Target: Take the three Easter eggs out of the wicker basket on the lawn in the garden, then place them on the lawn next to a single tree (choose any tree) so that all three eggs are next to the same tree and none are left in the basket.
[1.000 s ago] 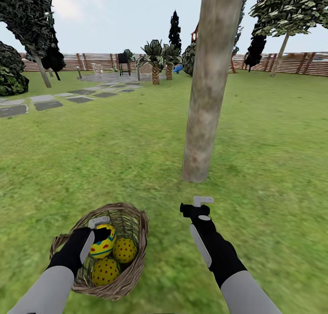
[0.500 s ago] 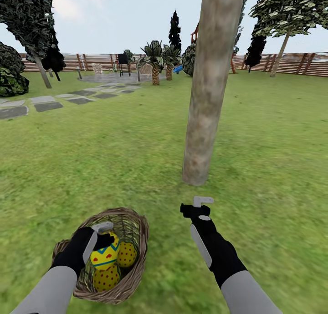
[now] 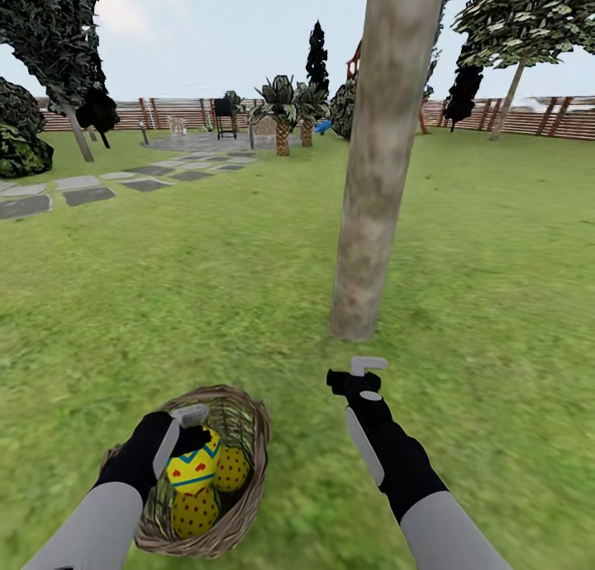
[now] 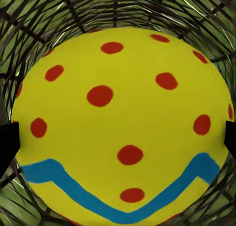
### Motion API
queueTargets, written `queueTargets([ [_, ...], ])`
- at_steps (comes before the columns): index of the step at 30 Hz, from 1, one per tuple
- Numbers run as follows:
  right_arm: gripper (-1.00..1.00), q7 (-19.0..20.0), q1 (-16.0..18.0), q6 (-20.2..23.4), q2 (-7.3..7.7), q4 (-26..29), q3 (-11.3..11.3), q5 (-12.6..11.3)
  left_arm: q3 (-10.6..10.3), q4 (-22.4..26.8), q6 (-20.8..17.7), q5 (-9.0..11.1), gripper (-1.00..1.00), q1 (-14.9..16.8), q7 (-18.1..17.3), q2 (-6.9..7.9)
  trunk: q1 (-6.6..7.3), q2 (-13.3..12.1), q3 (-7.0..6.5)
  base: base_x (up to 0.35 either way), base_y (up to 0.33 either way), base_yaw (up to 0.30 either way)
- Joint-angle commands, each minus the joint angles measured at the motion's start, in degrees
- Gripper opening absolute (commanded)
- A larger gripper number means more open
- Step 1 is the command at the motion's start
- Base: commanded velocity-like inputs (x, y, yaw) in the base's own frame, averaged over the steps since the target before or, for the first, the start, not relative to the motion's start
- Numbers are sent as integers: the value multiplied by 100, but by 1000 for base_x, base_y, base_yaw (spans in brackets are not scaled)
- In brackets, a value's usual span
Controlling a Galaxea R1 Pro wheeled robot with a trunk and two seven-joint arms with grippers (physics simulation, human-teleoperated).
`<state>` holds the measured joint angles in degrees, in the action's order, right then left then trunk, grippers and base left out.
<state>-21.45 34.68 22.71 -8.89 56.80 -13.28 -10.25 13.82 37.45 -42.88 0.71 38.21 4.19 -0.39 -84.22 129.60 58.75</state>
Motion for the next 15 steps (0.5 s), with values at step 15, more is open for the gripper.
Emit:
queueTargets([
  [15, 100, -52, 4, 0, 10, 7, -5, -57, 15, -206, -27, 0, -100, 2, 20, -101, 331, -601, -265, 0, 0, 0],
])
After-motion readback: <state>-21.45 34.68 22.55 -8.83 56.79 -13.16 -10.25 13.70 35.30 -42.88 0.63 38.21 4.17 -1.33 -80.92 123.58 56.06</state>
